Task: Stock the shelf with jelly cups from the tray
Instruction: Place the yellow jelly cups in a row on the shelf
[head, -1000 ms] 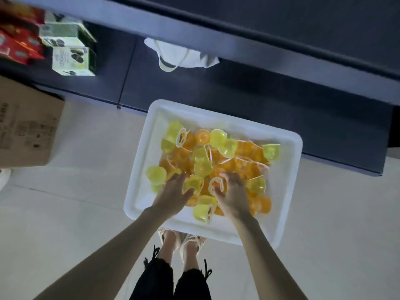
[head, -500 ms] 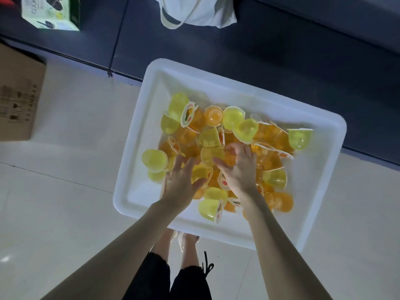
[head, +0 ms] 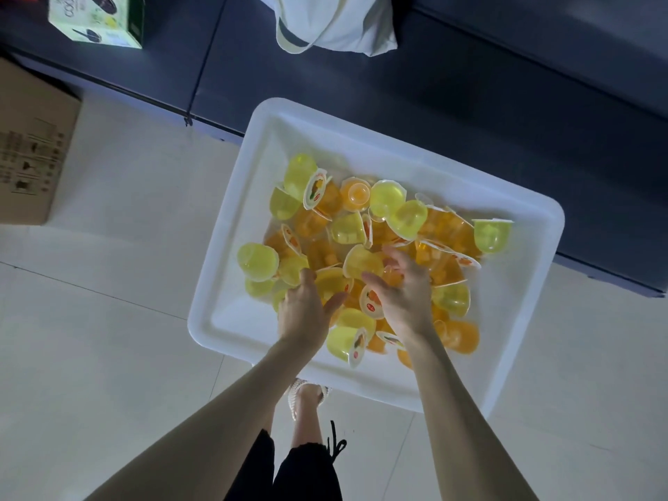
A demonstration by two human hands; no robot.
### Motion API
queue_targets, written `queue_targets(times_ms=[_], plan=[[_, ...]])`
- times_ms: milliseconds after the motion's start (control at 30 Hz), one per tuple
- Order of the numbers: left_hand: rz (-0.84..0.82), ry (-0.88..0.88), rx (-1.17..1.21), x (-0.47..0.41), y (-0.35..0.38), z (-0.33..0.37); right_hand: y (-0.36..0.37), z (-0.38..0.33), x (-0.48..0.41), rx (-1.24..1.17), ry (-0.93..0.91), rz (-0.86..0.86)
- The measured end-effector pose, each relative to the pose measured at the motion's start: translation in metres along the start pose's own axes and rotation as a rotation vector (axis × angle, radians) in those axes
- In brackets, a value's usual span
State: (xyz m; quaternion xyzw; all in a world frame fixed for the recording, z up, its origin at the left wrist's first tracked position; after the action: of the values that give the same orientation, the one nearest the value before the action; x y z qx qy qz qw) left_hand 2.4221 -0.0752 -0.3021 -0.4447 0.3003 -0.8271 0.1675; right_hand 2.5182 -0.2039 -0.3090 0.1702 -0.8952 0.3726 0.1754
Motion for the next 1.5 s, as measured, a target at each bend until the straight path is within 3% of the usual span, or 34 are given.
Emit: queue_targets(times_ms=[167, 333, 567, 733, 867, 1000, 1233, 1500], plan=[[0.048, -0.156, -0.006, -0.004, 0.006, 0.003, -0.002, 0.0, 0.0, 0.115, 0.033, -0.056], [0.11, -0.197, 0.216, 0.001, -0.007, 0.0, -0.016, -0.006, 0.012, -0.001, 0.043, 0.007], [0.035, -0.249, 0.792, 0.056, -0.061, 0.026, -0.068, -0.045, 0.054, -0.51, 0.24, -0.041], [-0.058, 0.002, 0.975, 0.124, -0.144, 0.084, -0.127, -0.136, 0.103, -0.785, 0.254, -0.17], [-0.021, 0.213, 1.037, 0.189, -0.232, 0.13, -0.194, -0.232, 0.149, -0.911, 0.098, -0.254], [0.02, 0.458, 1.037, 0.253, -0.322, 0.179, -0.256, -0.332, 0.183, -0.887, -0.12, -0.325], [0.241, 0.77, 1.003, 0.325, -0.476, 0.266, -0.369, -0.492, 0.229, -0.587, -0.497, -0.142], [0.45, 1.019, 0.746, 0.334, -0.609, 0.356, -0.453, -0.619, 0.227, -0.4, -0.78, 0.141]])
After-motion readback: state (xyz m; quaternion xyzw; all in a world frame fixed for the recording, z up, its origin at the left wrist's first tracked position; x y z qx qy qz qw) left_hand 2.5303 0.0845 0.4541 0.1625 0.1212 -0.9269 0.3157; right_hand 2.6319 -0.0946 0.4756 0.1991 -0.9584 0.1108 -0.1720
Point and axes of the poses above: each hand's wrist, its own x-axis away from the middle knuckle, its own y-axis out of the palm, z = x × y, the point moved 5 cm from there along -x, towards the middle knuckle, and after that the axes turned 5 degrees about z, right-handed, at the moved point
